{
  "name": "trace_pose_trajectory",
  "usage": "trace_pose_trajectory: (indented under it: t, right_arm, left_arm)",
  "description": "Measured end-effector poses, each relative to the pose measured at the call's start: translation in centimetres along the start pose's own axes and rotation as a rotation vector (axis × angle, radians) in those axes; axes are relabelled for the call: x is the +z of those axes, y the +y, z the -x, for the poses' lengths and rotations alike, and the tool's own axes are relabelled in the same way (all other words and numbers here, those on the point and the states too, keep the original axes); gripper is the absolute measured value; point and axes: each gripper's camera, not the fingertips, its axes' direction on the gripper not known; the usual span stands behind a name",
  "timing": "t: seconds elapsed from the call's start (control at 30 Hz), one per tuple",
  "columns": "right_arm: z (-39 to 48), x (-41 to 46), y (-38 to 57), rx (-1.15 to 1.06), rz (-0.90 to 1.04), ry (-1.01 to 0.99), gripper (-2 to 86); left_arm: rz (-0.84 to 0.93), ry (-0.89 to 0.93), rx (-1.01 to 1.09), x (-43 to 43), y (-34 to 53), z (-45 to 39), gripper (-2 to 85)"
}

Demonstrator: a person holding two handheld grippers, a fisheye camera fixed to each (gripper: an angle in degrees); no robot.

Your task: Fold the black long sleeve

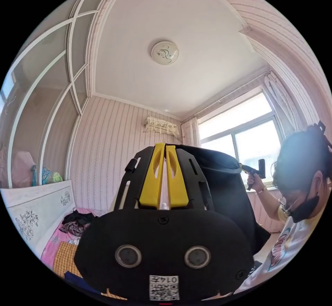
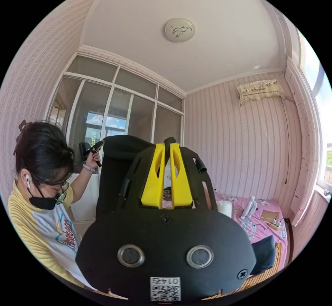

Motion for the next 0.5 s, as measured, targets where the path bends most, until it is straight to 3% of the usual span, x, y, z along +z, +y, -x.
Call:
trace_pose_trajectory:
  t: [0.1,0.2,0.3,0.4,0.5]
  right_arm:
    - [-4.9,7.2,2.2,0.099,0.251,0.058,1.3]
    - [-10.7,15.1,6.5,0.274,0.477,0.098,1.4]
    - [-14.1,18.9,6.0,0.344,0.449,0.138,1.4]
    - [-14.7,18.7,-0.8,0.213,0.232,0.244,1.4]
    - [-14.9,16.3,-5.2,0.19,-0.018,0.144,1.5]
  left_arm:
    - [0.186,-0.077,-0.087,4.9,2.8,2.8,-1.0]
    - [0.491,-0.231,-0.177,12.2,7.8,6.6,-1.0]
    - [0.566,-0.241,-0.31,16.8,10.2,8.8,-1.0]
    - [0.491,-0.304,-0.079,19.5,5.6,6.3,-1.0]
    - [0.328,-0.243,0.002,19.6,1.7,4.0,-1.0]
